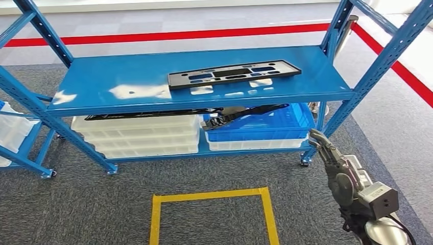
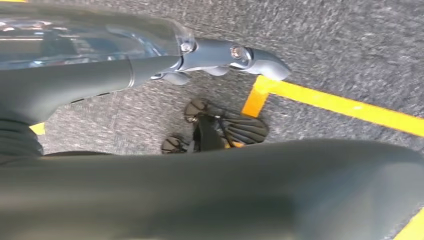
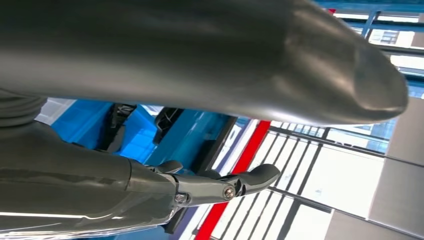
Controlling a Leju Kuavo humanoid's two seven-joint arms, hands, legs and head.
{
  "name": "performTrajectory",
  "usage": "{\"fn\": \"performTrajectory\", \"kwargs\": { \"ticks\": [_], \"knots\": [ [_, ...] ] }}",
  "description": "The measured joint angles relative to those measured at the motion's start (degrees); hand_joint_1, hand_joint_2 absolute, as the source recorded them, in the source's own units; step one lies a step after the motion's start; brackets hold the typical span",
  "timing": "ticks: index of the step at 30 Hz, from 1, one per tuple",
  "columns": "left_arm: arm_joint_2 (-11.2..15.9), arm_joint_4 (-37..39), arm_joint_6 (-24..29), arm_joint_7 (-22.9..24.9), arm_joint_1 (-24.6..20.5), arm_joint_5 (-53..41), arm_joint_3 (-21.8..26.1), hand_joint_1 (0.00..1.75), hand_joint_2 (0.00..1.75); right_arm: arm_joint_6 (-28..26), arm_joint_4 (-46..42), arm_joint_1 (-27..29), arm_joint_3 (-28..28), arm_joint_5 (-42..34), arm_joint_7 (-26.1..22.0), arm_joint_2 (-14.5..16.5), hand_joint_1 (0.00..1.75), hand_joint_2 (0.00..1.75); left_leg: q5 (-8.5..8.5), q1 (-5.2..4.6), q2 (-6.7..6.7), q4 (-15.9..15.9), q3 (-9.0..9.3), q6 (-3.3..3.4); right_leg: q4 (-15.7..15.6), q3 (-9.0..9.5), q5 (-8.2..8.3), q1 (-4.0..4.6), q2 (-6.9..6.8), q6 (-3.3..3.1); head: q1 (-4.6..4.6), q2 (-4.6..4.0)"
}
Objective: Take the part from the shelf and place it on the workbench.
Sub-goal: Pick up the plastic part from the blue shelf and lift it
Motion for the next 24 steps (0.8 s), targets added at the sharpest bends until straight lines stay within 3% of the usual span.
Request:
{"fn": "performTrajectory", "kwargs": {
  "ticks": [2,5,6,8,9,10,11,13,15,20,22,24],
  "knots": [
    [0.09,0.01,0.00,-0.07,-0.02,0.00,-0.01,0.00,0.00,0.00,-0.01,-0.06,0.03,0.11,0.01,0.04,0.00,0.00,-0.31,-0.30,-0.04,-0.94,0.23,0.55,-0.09,-0.17,-0.06,-0.04,0.00,0.55,0.01,0.00],
    [0.20,0.00,0.00,-0.16,-0.05,0.04,-0.01,0.00,0.00,-0.02,-0.13,-0.17,0.10,0.15,-0.02,0.05,0.00,0.00,-0.44,0.17,0.04,-2.22,1.00,0.95,1.31,-0.50,-1.36,-0.03,-0.10,1.41,0.03,0.00],
    [0.20,0.00,0.00,-0.20,-0.05,0.06,0.00,0.00,0.00,-0.02,-0.15,-0.20,0.11,0.15,-0.03,0.05,0.00,0.00,-0.42,0.35,0.07,-2.57,1.31,1.03,3.61,-1.53,-2.67,-0.04,-0.11,1.61,0.03,0.00],
    [0.20,0.01,-0.03,-0.22,-0.05,0.05,0.00,0.00,0.00,-0.02,-0.09,-0.12,0.18,0.15,-0.03,0.05,0.00,0.00,-0.58,0.34,0.10,-2.64,1.54,1.19,10.86,-5.42,-5.70,-0.06,-0.11,1.89,0.03,0.00],
    [0.20,0.01,-0.04,-0.21,-0.02,0.05,0.01,0.00,0.00,-0.02,-0.05,-0.03,0.21,0.15,-0.02,0.05,0.00,0.00,-0.69,0.33,0.11,-2.63,1.62,1.23,13.93,-7.30,-6.46,-0.09,-0.12,2.04,0.02,0.00],
    [0.20,0.01,-0.05,-0.21,0.00,0.04,0.01,0.00,0.00,-0.02,-0.02,0.03,0.25,0.15,-0.02,0.05,0.00,0.00,-0.82,0.33,0.11,-2.61,1.76,1.20,15.21,-8.32,-6.08,-0.11,-0.13,2.15,0.02,0.00],
    [0.19,0.01,-0.04,-0.21,0.02,0.04,0.00,0.00,0.00,-0.01,-0.01,0.06,0.28,0.15,-0.01,0.05,0.00,0.00,-0.99,0.36,0.10,-2.60,2.00,1.12,14.17,-8.19,-4.54,-0.15,-0.15,2.25,0.02,0.00],
    [0.19,0.01,-0.08,-0.15,0.05,0.04,0.00,0.00,0.00,0.00,0.02,0.02,0.35,0.17,0.04,0.05,0.00,0.00,-1.53,0.41,0.06,-2.53,2.68,0.71,7.15,-5.28,-0.08,-0.24,-0.22,2.28,0.02,0.00],
    [0.20,0.01,-0.13,-0.02,0.03,0.04,-0.01,0.00,0.00,-0.01,0.08,-0.04,0.44,0.27,0.19,0.04,0.00,0.00,-2.04,0.23,0.01,-2.26,2.96,0.12,1.53,-2.88,1.96,-0.14,-0.22,1.92,0.02,0.00],
    [0.16,0.01,-0.17,0.17,-0.07,-0.12,-0.04,0.00,0.00,-0.25,0.01,0.04,0.54,0.36,0.48,-0.03,0.00,0.00,-3.37,0.26,0.00,-0.92,2.62,-0.91,0.43,-2.27,1.57,-0.16,-0.11,0.32,-0.01,0.00],
    [0.13,0.01,-0.16,0.25,-0.09,-0.26,-0.05,0.00,0.00,-0.41,-0.11,0.00,0.54,0.43,0.63,-0.04,0.00,0.00,-6.25,0.45,-0.01,4.65,0.02,-1.53,0.36,-1.99,1.37,-0.29,-0.23,-0.19,-0.03,0.00],
    [0.13,0.01,-0.09,0.42,0.04,-0.36,-0.06,0.00,0.00,-0.56,-0.13,0.01,0.54,0.58,0.86,-0.05,0.00,0.00,-8.86,0.61,-0.01,12.24,-4.09,-1.86,0.37,-1.75,1.10,-0.27,-0.27,-0.46,-0.02,0.00]
  ]
}}
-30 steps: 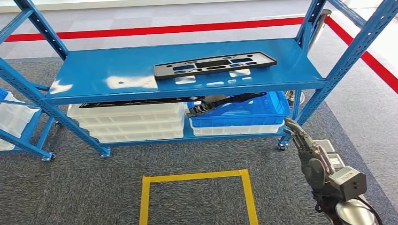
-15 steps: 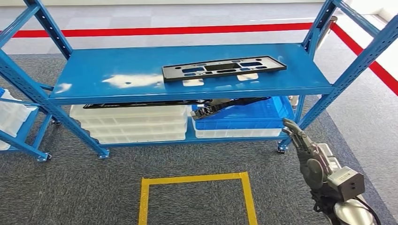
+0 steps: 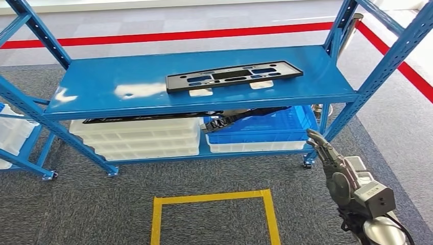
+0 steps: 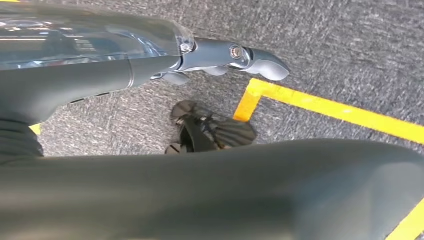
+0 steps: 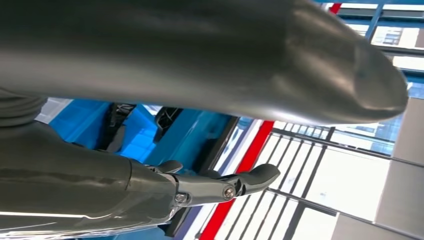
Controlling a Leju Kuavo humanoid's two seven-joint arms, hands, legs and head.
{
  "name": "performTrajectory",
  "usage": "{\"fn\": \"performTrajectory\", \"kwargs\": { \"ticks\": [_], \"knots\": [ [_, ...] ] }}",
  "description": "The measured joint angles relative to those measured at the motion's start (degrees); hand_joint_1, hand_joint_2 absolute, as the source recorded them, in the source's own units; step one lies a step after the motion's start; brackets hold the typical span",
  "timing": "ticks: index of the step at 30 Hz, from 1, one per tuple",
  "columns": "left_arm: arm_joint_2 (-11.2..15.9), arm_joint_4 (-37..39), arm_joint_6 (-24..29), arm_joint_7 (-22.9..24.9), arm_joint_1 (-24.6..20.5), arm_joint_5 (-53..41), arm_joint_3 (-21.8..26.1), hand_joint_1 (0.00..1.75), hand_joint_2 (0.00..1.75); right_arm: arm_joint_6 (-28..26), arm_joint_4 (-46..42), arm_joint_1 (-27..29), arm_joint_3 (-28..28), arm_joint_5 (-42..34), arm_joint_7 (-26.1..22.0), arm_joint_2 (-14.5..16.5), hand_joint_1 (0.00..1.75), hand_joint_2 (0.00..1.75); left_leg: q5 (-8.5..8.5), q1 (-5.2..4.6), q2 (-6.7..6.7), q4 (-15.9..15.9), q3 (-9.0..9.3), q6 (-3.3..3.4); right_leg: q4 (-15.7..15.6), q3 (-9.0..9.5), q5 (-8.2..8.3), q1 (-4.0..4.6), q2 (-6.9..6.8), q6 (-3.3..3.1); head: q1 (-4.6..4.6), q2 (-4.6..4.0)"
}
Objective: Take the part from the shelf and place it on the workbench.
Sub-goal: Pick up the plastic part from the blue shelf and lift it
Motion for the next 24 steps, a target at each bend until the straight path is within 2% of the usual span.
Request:
{"fn": "performTrajectory", "kwargs": {
  "ticks": [1,2,3,4,5,6,8,11,12,13,15,16,17,18,19,20,21,22,24],
  "knots": [
    [0.00,0.00,0.08,0.11,0.09,-0.04,-0.01,0.00,0.00,-0.06,0.00,0.00,0.01,0.10,0.09,-0.01,0.00,0.00,0.02,0.01,0.00,1.96,-1.32,0.00,0.00,0.20,-0.18,0.01,0.03,-0.03,0.00,0.00],
    [0.00,0.00,0.17,0.23,0.16,-0.03,-0.01,0.00,0.00,-0.12,0.00,-0.02,0.01,0.21,0.14,-0.02,0.00,0.00,1.26,0.01,0.00,1.60,-1.58,0.11,0.00,0.51,-0.40,0.02,0.08,-0.01,0.01,0.00],
    [0.00,0.00,0.29,0.31,0.19,-0.02,-0.02,0.00,0.00,-0.19,0.00,-0.07,0.02,0.37,0.15,-0.04,0.00,0.00,3.44,-0.01,0.00,-0.94,-0.79,0.35,0.00,0.93,-0.66,0.05,0.14,0.05,0.00,0.00],
    [0.01,0.00,0.42,0.38,0.20,0.01,-0.01,0.00,0.00,-0.28,0.00,-0.16,0.02,0.55,0.15,-0.05,0.00,0.00,6.00,-0.09,-0.03,-4.81,0.62,0.72,-0.02,1.36,-0.97,0.07,0.17,0.14,0.00,0.00],
    [0.04,0.00,0.57,0.45,0.18,0.10,-0.01,0.00,0.00,-0.40,0.03,-0.35,0.02,0.74,0.14,-0.07,0.00,0.00,7.88,-0.24,-0.07,-8.26,2.00,1.14,-0.04,1.71,-1.25,0.16,0.20,0.29,0.00,0.00],
    [0.07,0.00,0.72,0.52,0.16,0.20,-0.01,0.00,0.00,-0.51,0.09,-0.59,0.02,0.93,0.14,-0.08,0.00,0.00,8.93,-0.41,-0.10,-10.85,3.03,1.53,-0.06,1.87,-1.45,0.20,0.24,0.48,-0.02,0.00],
    [0.14,0.00,0.98,0.68,0.12,0.40,-0.01,0.00,0.00,-0.69,0.24,-1.06,0.05,1.24,0.14,-0.13,0.00,0.00,8.67,-0.70,-0.16,-12.52,3.64,2.08,-0.16,1.75,-1.65,0.25,0.27,1.02,-0.03,0.00],
    [0.17,0.00,1.12,0.61,0.16,0.69,0.00,0.00,0.00,-1.22,0.43,-1.92,0.30,2.05,-0.02,-0.30,0.00,0.00,8.41,-0.39,-0.16,-13.83,4.32,2.47,0.24,1.77,-2.37,0.24,0.17,1.90,-0.01,0.00],
    [0.20,0.00,1.14,0.52,0.14,0.84,0.01,0.00,0.00,-1.58,0.54,-2.35,0.43,2.55,-0.12,-0.38,0.00,0.00,8.43,-0.22,-0.14,-14.25,4.72,2.63,1.82,1.13,-3.34,0.25,0.16,2.09,0.01,0.00],
    [0.25,0.00,1.15,0.40,0.13,0.99,0.01,0.00,0.00,-1.96,0.69,-2.73,0.59,3.04,-0.21,-0.45,0.00,0.00,8.40,-0.12,-0.11,-14.47,5.05,2.81,4.63,-0.26,-4.72,0.21,0.16,2.17,0.02,0.00],
    [0.35,0.00,1.10,0.20,0.11,1.26,0.01,0.00,0.00,-2.57,1.07,-3.20,0.99,3.93,-0.28,-0.52,0.00,0.00,8.06,-0.12,-0.09,-14.52,5.47,3.07,11.86,-4.42,-7.36,0.19,0.16,2.38,0.02,0.00],
    [0.40,0.00,1.07,0.10,0.13,1.40,0.01,0.00,0.00,-2.81,1.26,-3.29,1.22,4.26,-0.29,-0.52,0.00,0.00,7.84,-0.13,-0.11,-14.51,5.71,3.11,14.24,-6.06,-7.55,0.17,0.16,2.48,0.02,0.00],
    [0.46,0.00,1.02,0.01,0.16,1.54,0.01,0.00,0.00,-3.05,1.42,-3.41,1.41,4.53,-0.29,-0.54,0.00,0.00,7.58,-0.13,-0.14,-14.49,6.03,3.06,14.58,-6.75,-6.55,0.14,0.15,2.57,0.02,0.00],
    [0.53,0.00,0.98,-0.07,0.19,1.71,0.01,0.00,0.00,-3.29,1.52,-3.59,1.57,4.72,-0.29,-0.56,0.00,0.00,7.27,-0.11,-0.17,-14.49,6.46,2.93,12.69,-6.33,-4.49,0.11,0.13,2.63,0.03,0.00],
    [0.58,0.00,0.95,-0.13,0.21,1.83,0.01,0.00,0.00,-3.54,1.59,-3.81,1.70,4.85,-0.29,-0.61,0.00,0.00,6.88,-0.08,-0.20,-14.47,7.00,2.69,9.05,-5.07,-1.85,0.08,0.08,2.63,0.03,0.00],
    [0.66,0.00,0.92,-0.15,0.20,1.93,0.01,0.00,0.00,-3.77,1.66,-4.03,1.83,4.90,-0.28,-0.69,0.00,0.00,6.49,-0.15,-0.21,-14.44,7.45,2.39,5.61,-3.65,0.06,0.13,0.03,2.59,0.03,0.00],
    [0.73,0.00,0.92,-0.14,0.17,2.00,0.01,0.00,0.00,-3.97,1.72,-4.19,1.94,4.89,-0.26,-0.76,0.00,0.00,6.14,-0.21,-0.22,-14.35,7.74,2.08,2.76,-2.44,1.16,0.19,0.02,2.41,0.03,0.00],
    [0.80,0.00,0.95,-0.13,0.14,2.03,0.01,0.00,0.00,-4.14,1.79,-4.24,2.03,4.87,-0.24,-0.83,0.00,0.00,5.89,-0.29,-0.23,-14.30,7.88,1.81,1.18,-1.77,1.45,0.27,0.04,2.18,0.03,0.00],
    [0.90,0.00,1.07,0.03,0.11,1.91,0.01,0.00,0.00,-4.52,1.90,-4.16,2.16,4.90,-0.21,-0.89,0.00,0.00,5.69,-0.33,-0.23,-14.31,7.95,1.50,0.64,-1.52,0.93,0.40,0.20,1.57,0.04,0.00]
  ]
}}
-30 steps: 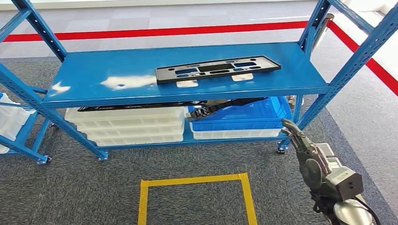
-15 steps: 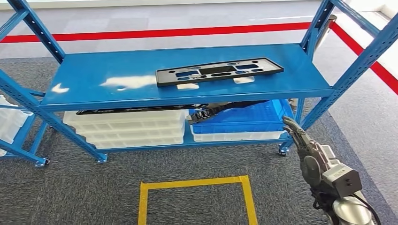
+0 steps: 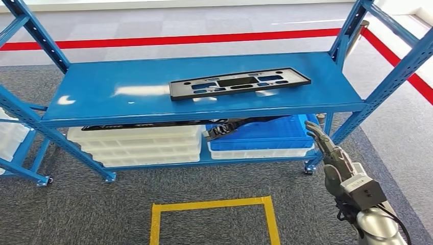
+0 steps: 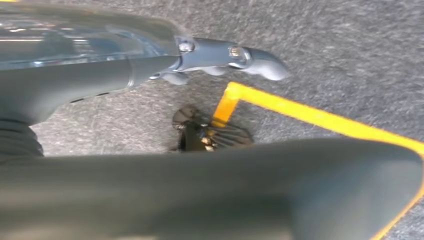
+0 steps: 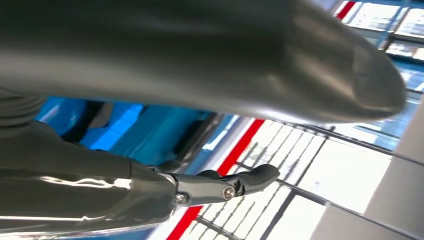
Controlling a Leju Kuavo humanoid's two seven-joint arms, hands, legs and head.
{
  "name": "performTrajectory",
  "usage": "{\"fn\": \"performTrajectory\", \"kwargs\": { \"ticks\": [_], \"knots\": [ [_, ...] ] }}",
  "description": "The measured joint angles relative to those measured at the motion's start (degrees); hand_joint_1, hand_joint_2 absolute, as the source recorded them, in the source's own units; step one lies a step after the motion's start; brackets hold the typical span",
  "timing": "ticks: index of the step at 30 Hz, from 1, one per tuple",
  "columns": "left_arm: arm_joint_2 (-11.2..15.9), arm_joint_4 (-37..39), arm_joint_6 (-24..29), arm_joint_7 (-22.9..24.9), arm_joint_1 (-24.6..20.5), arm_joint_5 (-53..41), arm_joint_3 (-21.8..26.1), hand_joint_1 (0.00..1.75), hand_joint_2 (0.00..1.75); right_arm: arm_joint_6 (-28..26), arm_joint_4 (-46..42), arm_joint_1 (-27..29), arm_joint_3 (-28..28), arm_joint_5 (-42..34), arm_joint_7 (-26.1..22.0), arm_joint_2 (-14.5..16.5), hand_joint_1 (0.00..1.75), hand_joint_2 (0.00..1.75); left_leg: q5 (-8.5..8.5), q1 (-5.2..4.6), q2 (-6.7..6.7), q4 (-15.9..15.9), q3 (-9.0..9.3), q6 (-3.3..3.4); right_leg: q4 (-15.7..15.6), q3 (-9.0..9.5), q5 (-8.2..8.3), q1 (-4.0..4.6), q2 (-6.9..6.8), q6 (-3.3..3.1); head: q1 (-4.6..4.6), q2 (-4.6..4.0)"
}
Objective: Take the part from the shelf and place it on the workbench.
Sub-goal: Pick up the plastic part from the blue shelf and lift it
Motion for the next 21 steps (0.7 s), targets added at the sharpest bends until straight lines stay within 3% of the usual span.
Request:
{"fn": "performTrajectory", "kwargs": {
  "ticks": [3,4,6,7,8,9,11,13,15,18,19,21],
  "knots": [
    [0.08,0.00,0.49,0.38,-0.02,-0.31,0.00,0.00,0.00,-0.55,0.01,0.07,0.23,0.31,0.00,0.00,0.00,0.00,-1.58,0.11,0.01,2.03,-0.62,-0.67,-0.20,0.45,-0.30,-0.34,-0.07,-0.85,0.00,0.00],
    [0.14,-0.01,0.72,0.51,0.00,-0.35,0.00,0.00,0.00,-0.69,0.00,0.11,0.33,0.46,0.00,0.01,0.00,0.00,-2.96,0.19,0.01,4.74,-1.92,-0.99,-0.25,0.65,-0.45,-0.43,-0.16,-1.13,0.00,0.00],
    [0.27,-0.02,1.03,0.73,0.17,-0.37,0.00,0.00,0.00,-0.88,0.01,0.33,0.54,0.78,0.04,0.02,0.00,0.00,-5.88,0.34,0.01,12.54,-6.20,-1.43,-0.23,0.93,-0.83,-0.42,-0.25,-1.50,0.00,0.00],
    [0.36,-0.02,1.05,0.73,0.30,-0.36,0.00,0.00,0.00,-0.95,0.01,0.49,0.61,0.92,0.10,0.02,0.00,0.00,-6.41,0.36,0.01,15.48,-8.07,-1.51,-0.23,1.14,-1.04,-0.41,-0.23,-1.55,0.01,0.00],
    [0.41,-0.02,0.90,0.62,0.43,-0.33,0.00,0.00,0.00,-1.05,0.01,0.64,0.66,1.02,0.18,0.02,0.00,0.00,-5.77,0.36,0.00,16.52,-9.10,-1.46,-0.22,1.46,-1.29,-0.40,-0.18,-1.56,0.00,0.00],
    [0.45,-0.02,0.68,0.41,0.53,-0.31,0.00,0.00,0.00,-1.18,0.00,0.76,0.67,1.10,0.24,0.02,0.00,0.00,-3.92,0.35,0.00,15.19,-9.01,-1.29,-0.22,1.94,-1.59,-0.37,-0.12,-1.52,0.00,0.00],
    [0.60,-0.02,0.12,-0.13,0.60,-0.28,0.00,0.00,0.00,-1.54,-0.02,0.85,0.68,1.23,0.31,0.03,0.00,0.00,1.05,0.18,-0.03,8.41,-6.68,-0.55,-0.30,3.05,-2.28,-0.30,-0.05,-1.38,-0.01,0.00],
    [0.79,-0.02,-0.18,-0.57,0.61,-0.28,0.00,0.00,0.00,-1.97,-0.05,0.73,0.68,1.44,0.31,0.06,0.00,0.00,3.43,-0.19,-0.07,3.52,-4.73,0.28,-0.39,3.67,-2.78,-0.21,0.04,-1.01,0.00,0.00],
    [1.00,-0.02,-0.18,-0.82,0.56,-0.27,0.00,0.00,0.00,-2.40,-0.21,0.59,0.69,1.76,0.35,0.09,0.00,0.00,2.96,-0.46,-0.07,2.32,-4.31,0.91,-0.55,3.59,-2.96,-0.19,0.07,-0.42,0.01,0.00],
    [1.15,-0.02,-0.09,-0.90,0.52,-0.18,0.00,0.00,0.00,-3.31,-0.94,0.37,0.70,2.80,0.93,0.10,0.00,0.00,2.61,0.07,0.04,0.42,-3.34,1.40,0.52,3.22,-4.05,-0.08,-0.04,0.35,0.02,0.00],
    [1.16,-0.02,-0.08,-0.90,0.53,-0.12,0.00,0.00,0.00,-3.68,-1.15,0.24,0.68,3.23,1.27,0.10,0.00,0.00,2.65,0.29,0.09,-0.05,-2.93,1.47,2.60,2.29,-5.18,-0.06,-0.05,0.49,0.03,0.00],
    [1.17,-0.02,-0.05,-0.87,0.55,-0.04,0.00,0.00,0.00,-4.16,-1.39,0.13,0.70,3.99,2.04,0.10,0.00,0.00,2.44,0.33,0.12,-0.24,-2.47,1.59,9.65,-1.57,-8.06,-0.12,-0.03,0.71,0.05,0.00]
  ]
}}
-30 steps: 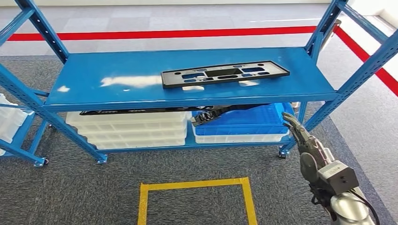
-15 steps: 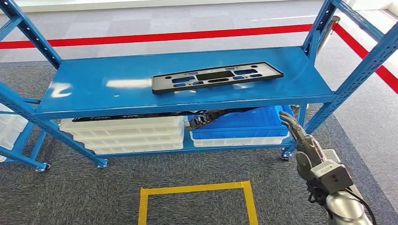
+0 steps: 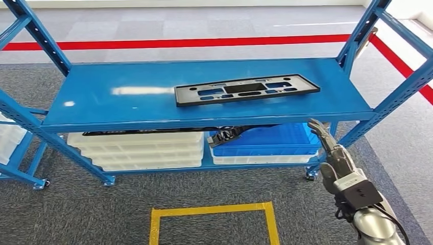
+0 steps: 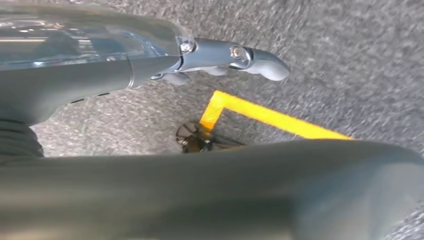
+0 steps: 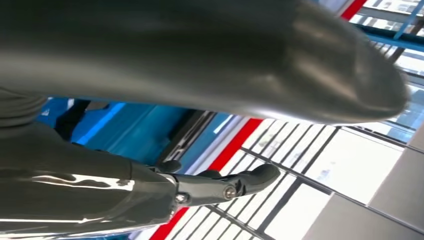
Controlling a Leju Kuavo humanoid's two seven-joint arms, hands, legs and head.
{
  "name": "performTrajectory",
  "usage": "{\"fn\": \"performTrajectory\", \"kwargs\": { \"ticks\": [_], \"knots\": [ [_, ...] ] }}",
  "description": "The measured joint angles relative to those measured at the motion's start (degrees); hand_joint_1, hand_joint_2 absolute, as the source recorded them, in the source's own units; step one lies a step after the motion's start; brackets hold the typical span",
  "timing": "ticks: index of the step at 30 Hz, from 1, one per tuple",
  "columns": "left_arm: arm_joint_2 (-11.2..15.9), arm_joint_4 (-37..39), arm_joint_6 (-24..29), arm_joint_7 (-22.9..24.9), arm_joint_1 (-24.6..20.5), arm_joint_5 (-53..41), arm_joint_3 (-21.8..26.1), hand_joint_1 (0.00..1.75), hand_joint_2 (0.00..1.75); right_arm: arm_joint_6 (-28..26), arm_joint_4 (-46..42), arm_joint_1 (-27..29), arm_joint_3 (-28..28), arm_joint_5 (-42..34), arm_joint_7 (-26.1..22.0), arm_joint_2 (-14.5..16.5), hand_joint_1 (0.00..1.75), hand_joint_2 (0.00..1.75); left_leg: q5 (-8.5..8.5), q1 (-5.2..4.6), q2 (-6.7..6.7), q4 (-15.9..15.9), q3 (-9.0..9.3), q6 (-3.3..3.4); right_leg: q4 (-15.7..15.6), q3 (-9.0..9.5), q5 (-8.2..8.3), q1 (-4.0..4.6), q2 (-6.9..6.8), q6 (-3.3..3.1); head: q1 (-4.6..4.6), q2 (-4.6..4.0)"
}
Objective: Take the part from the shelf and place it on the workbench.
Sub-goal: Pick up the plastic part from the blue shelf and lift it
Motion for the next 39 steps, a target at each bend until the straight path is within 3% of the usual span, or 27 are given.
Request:
{"fn": "performTrajectory", "kwargs": {
  "ticks": [1,2,3,5,7,12,14,16,17,18,20,22,24,26,28,29,31,32,33,34,36,37,39],
  "knots": [
    [-0.01,0.00,-0.01,0.03,0.01,0.02,0.00,0.00,0.00,-0.07,-0.11,0.02,0.03,0.19,0.34,0.00,0.00,0.00,-0.18,0.00,0.00,0.01,0.17,0.03,3.17,-2.03,-0.76,-0.02,-0.01,0.14,0.00,0.00],
    [-0.02,0.00,-0.04,0.07,0.02,0.04,0.00,0.00,0.00,-0.04,-0.25,0.04,0.08,0.29,0.68,-0.01,0.00,0.00,-0.40,0.01,0.00,0.03,0.41,0.00,4.82,-3.37,-0.50,-0.02,-0.02,0.26,0.00,0.00],
    [-0.03,0.01,-0.10,0.09,0.03,0.09,0.00,0.00,0.00,0.07,-0.42,0.01,0.11,0.27,0.99,-0.03,0.00,0.00,-0.66,0.03,-0.01,0.04,0.76,-0.11,4.24,-3.63,0.99,-0.03,-0.03,0.35,0.00,0.00],
    [-0.07,0.01,-0.34,0.08,0.05,0.21,0.00,0.00,0.00,0.21,-0.86,-0.23,0.11,0.28,1.49,-0.08,0.00,0.00,-1.38,0.11,-0.03,0.08,1.70,-0.58,-2.18,-1.37,5.90,-0.04,-0.10,0.38,0.00,0.00],
    [-0.11,0.01,-0.56,0.02,-0.06,0.25,0.00,0.00,0.00,-0.06,-1.24,-0.71,0.14,0.78,2.04,-0.09,0.00,0.00,-2.03,-0.04,-0.05,0.26,2.23,-1.22,-8.01,0.96,8.51,0.08,-0.11,0.11,0.00,0.00],
    [-0.34,0.02,-1.02,-0.19,-0.41,0.17,-0.01,0.00,0.00,-1.35,-2.34,-1.89,0.19,2.67,2.80,-0.08,0.00,0.00,-3.17,-0.13,-0.05,1.22,1.97,-2.13,-9.76,1.71,7.95,-0.02,0.01,-1.52,-0.01,0.00],
    [-0.46,0.02,-1.13,-0.22,-0.52,0.15,-0.01,0.00,0.00,-1.57,-2.67,-2.54,0.22,2.97,3.15,-0.05,0.00,0.00,-5.84,0.01,-0.06,6.53,-0.60,-2.74,-9.84,1.99,7.73,-0.16,-0.11,-2.05,-0.01,0.00],
    [-0.49,0.02,-1.14,-0.25,-0.46,0.15,-0.01,0.00,0.00,-1.60,-2.78,-2.86,0.24,2.91,3.52,-0.03,0.00,0.00,-8.48,0.12,-0.06,14.27,-4.94,-3.07,-9.83,2.27,7.40,-0.11,-0.17,-2.36,-0.01,0.00],
    [-0.50,0.02,-1.17,-0.25,-0.39,0.15,-0.01,0.00,0.00,-1.56,-2.78,-2.94,0.25,2.69,3.62,-0.02,0.00,0.00,-8.55,0.13,-0.06,16.49,-6.48,-3.05,-9.82,2.50,7.20,-0.06,-0.14,-2.42,0.00,0.00],
    [-0.52,0.02,-1.21,-0.24,-0.33,0.14,-0.02,0.00,0.00,-1.50,-2.78,-3.02,0.25,2.35,3.67,-0.02,0.00,0.00,-7.41,0.10,-0.06,16.56,-7.03,-2.88,-9.82,2.85,6.96,0.00,-0.09,-2.42,0.00,0.00],
    [-0.56,0.02,-1.29,-0.23,-0.31,0.13,-0.02,0.00,0.00,-1.23,-2.80,-3.35,0.24,1.37,3.68,-0.02,0.00,0.00,-2.55,-0.15,-0.10,10.66,-5.23,-2.04,-9.85,3.83,6.36,0.17,0.01,-2.37,0.00,0.00],
    [-0.53,0.02,-1.27,-0.15,-0.35,0.11,-0.02,0.00,0.00,-0.85,-2.80,-3.90,0.21,0.42,3.86,-0.01,0.00,0.00,0.84,-0.70,-0.17,4.46,-2.79,-0.78,-9.94,4.54,5.84,0.25,0.07,-2.11,0.01,0.00],
    [-0.51,0.02,-1.24,0.01,-0.42,0.11,-0.02,0.00,0.00,-0.33,-2.77,-4.35,0.17,-0.15,4.31,-0.01,0.00,0.00,0.93,-1.17,-0.22,2.48,-2.02,0.09,-10.05,4.54,5.63,0.13,0.11,-1.63,0.01,0.00],
    [-0.54,0.02,-1.21,0.14,-0.50,0.07,-0.03,0.00,0.00,0.28,-2.77,-4.66,0.10,-0.48,4.58,-0.14,0.00,0.00,0.65,-1.07,-0.17,1.38,-1.60,0.35,-10.20,4.59,5.43,0.07,0.07,-1.07,0.02,0.00],
    [-0.56,0.02,-1.17,0.32,-0.53,-0.09,-0.07,0.00,0.00,0.71,-2.74,-5.04,-0.06,-0.77,4.46,-0.58,0.00,0.00,0.71,-0.58,-0.08,0.10,-0.71,0.39,-8.33,4.00,4.14,0.19,0.03,-0.64,0.04,0.00],
    [-0.56,0.02,-1.16,0.44,-0.52,-0.18,-0.08,0.00,0.00,0.82,-2.67,-5.18,-0.16,-0.86,4.40,-0.88,0.00,0.00,0.75,-0.36,-0.04,-0.34,-0.28,0.40,-5.81,2.83,2.87,0.16,0.03,-0.47,0.04,0.00],
    [-0.60,0.02,-1.11,0.63,-0.50,-0.29,-0.09,0.00,0.00,0.92,-2.42,-5.25,-0.30,-0.94,4.37,-1.38,0.00,0.00,0.49,-0.30,-0.05,-0.47,0.14,0.47,1.22,-1.23,0.25,0.08,0.04,-0.07,0.06,0.00],
    [-0.63,0.02,-1.10,0.67,-0.48,-0.31,-0.10,0.00,0.00,0.94,-2.28,-5.20,-0.33,-0.94,4.37,-1.54,0.00,0.00,0.29,-0.29,-0.05,-0.46,0.33,0.44,3.72,-2.99,-0.09,0.01,0.03,0.13,0.06,0.00],
    [-0.66,0.02,-1.09,0.68,-0.47,-0.32,-0.11,0.00,0.00,0.96,-2.17,-5.15,-0.36,-0.94,4.37,-1.67,0.00,0.00,0.05,-0.26,-0.05,-0.45,0.61,0.36,4.37,-3.87,0.70,-0.04,0.01,0.31,0.06,0.00],
    [-0.68,0.02,-1.09,0.69,-0.47,-0.33,-0.14,0.00,0.00,0.96,-2.09,-5.14,-0.39,-0.94,4.37,-1.81,0.00,0.00,-0.24,-0.20,-0.06,-0.43,1.00,0.20,2.67,-3.56,2.68,-0.10,-0.01,0.48,0.07,0.00],
    [-0.72,0.02,-1.14,0.68,-0.48,-0.33,-0.28,0.00,0.00,0.96,-1.95,-5.18,-0.54,-0.91,4.36,-2.03,0.00,0.00,-1.03,-0.13,-0.08,-0.31,1.87,-0.40,-4.54,-0.80,7.33,-0.22,-0.13,0.73,0.07,0.00],
    [-0.72,0.02,-1.17,0.67,-0.51,-0.33,-0.38,0.00,0.00,0.96,-1.87,-5.21,-0.60,-0.87,4.35,-2.10,0.00,0.00,-1.41,-0.19,-0.11,-0.15,2.12,-0.76,-7.54,0.45,8.59,-0.21,-0.13,0.65,0.05,0.00],
    [-0.72,0.02,-1.26,0.61,-0.57,-0.33,-0.54,0.00,0.00,0.95,-1.73,-5.15,-0.69,-0.78,4.31,-2.15,0.00,0.00,-1.83,-0.36,-0.14,-0.01,2.22,-1.31,-9.53,1.26,8.63,-0.06,-0.04,0.02,0.04,0.00]
  ]
}}
